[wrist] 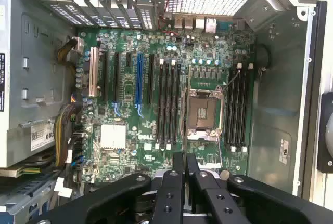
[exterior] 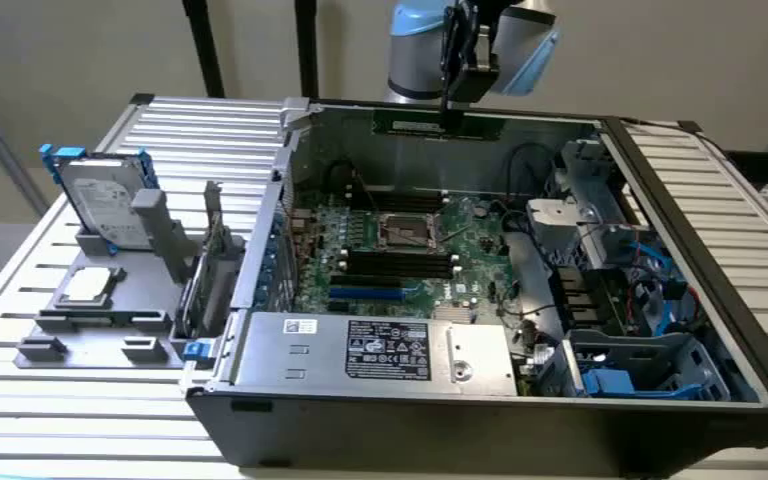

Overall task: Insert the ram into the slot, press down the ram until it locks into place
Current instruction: 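Insert the ram into the slot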

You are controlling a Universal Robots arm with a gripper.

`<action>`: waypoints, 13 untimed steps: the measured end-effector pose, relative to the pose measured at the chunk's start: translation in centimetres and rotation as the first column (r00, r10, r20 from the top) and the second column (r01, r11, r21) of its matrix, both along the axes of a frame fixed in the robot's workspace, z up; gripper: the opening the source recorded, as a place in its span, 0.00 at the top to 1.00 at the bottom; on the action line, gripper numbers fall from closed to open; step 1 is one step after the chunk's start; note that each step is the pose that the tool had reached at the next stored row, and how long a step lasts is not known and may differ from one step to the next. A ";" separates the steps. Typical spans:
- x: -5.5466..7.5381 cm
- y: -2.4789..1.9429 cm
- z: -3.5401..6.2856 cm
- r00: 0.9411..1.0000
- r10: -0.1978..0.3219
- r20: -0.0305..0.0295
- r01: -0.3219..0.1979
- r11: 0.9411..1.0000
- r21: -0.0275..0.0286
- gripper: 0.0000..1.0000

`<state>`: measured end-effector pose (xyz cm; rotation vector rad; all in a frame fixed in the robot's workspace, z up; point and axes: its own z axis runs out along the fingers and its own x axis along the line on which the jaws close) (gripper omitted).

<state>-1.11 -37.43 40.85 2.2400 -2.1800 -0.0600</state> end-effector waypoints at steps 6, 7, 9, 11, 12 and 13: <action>0.0 0.00 0.00 1.000 0.000 0.000 0.000 1.000 0.000 0.87; 0.0 0.00 0.00 1.000 0.000 0.000 0.000 1.000 0.000 0.87; 0.0 0.00 0.00 1.000 0.000 0.000 0.000 1.000 0.000 0.87; 0.0 0.00 0.00 1.000 0.000 0.000 0.000 1.000 0.000 0.87; 0.0 0.00 0.00 1.000 0.000 0.000 0.000 1.000 0.000 0.87; 0.0 0.00 0.00 1.000 0.000 0.000 0.000 1.000 0.000 0.87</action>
